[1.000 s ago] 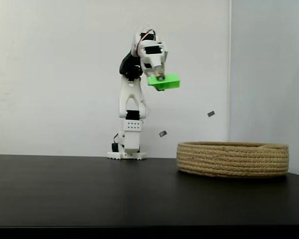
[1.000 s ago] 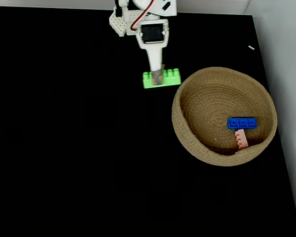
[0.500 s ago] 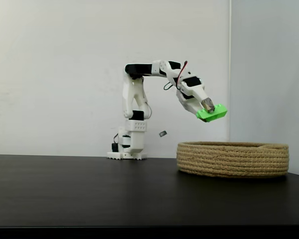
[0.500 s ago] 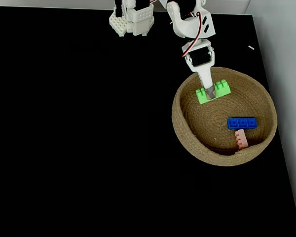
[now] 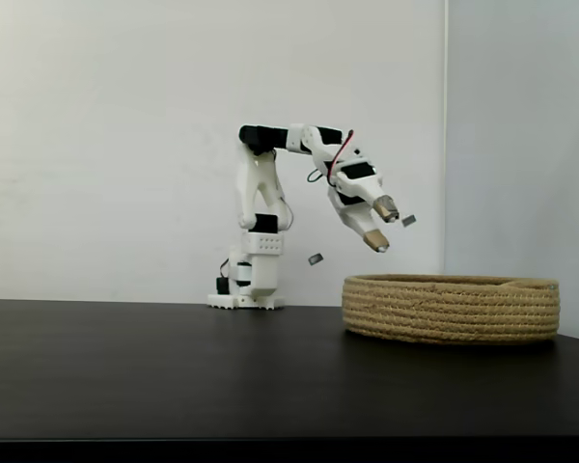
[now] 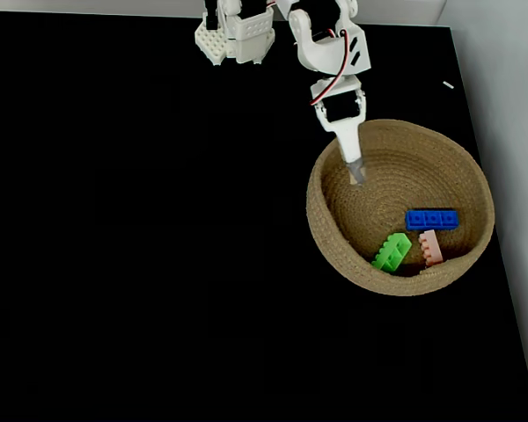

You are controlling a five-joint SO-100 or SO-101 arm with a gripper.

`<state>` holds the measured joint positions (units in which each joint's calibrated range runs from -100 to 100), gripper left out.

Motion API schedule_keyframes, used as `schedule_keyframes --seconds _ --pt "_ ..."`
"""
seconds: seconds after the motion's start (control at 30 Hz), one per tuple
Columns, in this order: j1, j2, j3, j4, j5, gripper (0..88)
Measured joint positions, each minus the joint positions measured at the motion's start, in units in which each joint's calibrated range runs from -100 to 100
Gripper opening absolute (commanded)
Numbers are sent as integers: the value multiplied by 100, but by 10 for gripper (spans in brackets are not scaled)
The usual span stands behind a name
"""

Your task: Place the lego blocks in the tray

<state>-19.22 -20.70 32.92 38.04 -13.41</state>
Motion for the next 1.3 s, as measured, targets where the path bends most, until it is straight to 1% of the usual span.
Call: schedule_keyframes --seconds 0.1,0.13,0.37,0.57,0.77,1.0,1.2,1.3 --pt "366 -806 557 65 269 17" --pt "489 -1094 760 73 396 2" --pt "1230 -2587 2165 81 1060 1" --pt "1800 -4020 3756 81 1426 2" --pt "2337 -5360 4887 211 1612 2" --pt "2467 -6641 6125 552 1778 2" --pt "2598 -7269 6487 577 1919 2" --pt "2647 -7557 6593 755 1924 1"
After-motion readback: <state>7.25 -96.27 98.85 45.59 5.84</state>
